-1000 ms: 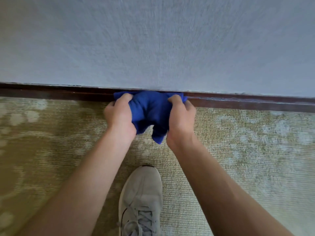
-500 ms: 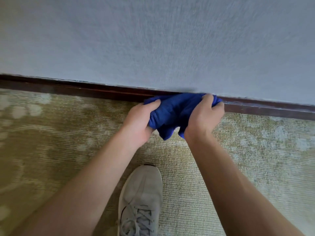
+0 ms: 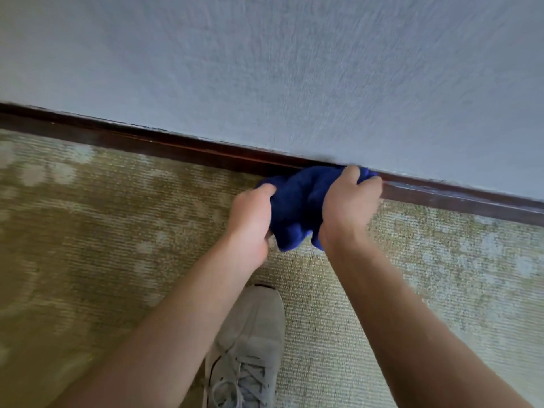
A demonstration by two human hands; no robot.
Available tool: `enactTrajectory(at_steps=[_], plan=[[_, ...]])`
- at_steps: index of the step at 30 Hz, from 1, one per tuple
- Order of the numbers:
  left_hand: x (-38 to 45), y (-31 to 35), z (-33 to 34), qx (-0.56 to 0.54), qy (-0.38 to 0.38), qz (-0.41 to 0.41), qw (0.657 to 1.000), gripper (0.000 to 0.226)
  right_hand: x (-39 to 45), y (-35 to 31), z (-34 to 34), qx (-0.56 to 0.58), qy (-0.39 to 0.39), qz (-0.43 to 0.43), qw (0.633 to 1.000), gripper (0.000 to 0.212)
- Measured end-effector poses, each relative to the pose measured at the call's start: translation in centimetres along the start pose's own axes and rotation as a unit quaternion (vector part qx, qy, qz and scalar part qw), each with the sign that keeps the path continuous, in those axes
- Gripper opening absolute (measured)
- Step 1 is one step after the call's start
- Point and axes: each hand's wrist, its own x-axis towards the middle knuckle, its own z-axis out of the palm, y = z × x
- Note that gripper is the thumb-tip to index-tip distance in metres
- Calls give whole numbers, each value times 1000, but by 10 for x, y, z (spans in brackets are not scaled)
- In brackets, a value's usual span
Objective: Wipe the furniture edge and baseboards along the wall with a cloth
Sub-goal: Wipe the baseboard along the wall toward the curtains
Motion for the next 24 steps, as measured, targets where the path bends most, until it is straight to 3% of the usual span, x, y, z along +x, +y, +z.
enactTrajectory(at_steps=[3, 5, 7, 10, 12, 15, 17, 19, 21, 24], plan=[[4, 10, -26, -99, 94, -11, 991, 20, -33, 1, 31, -31, -144, -30, 989, 28], [2, 13, -36, -110, 98, -10, 989, 21, -35, 3, 34, 5, -213, -19, 977, 24], [-1, 14, -30, -106, 63, 6, 992, 16, -17, 4, 18, 42, -170, 3, 984, 17], [-11, 8, 0, -36, -49, 59, 996, 15, 14, 2, -16, 85, -25, 56, 994, 18], [-12, 1, 11, 14, -56, 84, 995, 17, 21, -2, -17, 77, 5, 69, 995, 17], [-2, 4, -10, -2, 59, 71, 996, 14, -1, -1, 15, 1, -50, 48, 998, 32], [7, 7, -37, -58, 122, 53, 989, 15, -25, 0, 37, 6, -170, 33, 985, 26], [9, 11, -52, -81, 128, 67, 986, 13, -30, -2, 43, 33, -231, 40, 972, 15], [5, 12, -46, -60, 96, 73, 991, 9, -17, 0, 28, 30, -210, 47, 976, 16], [-15, 7, -12, -8, -36, 84, 996, 9, 18, 3, -6, 25, -83, 63, 994, 18]])
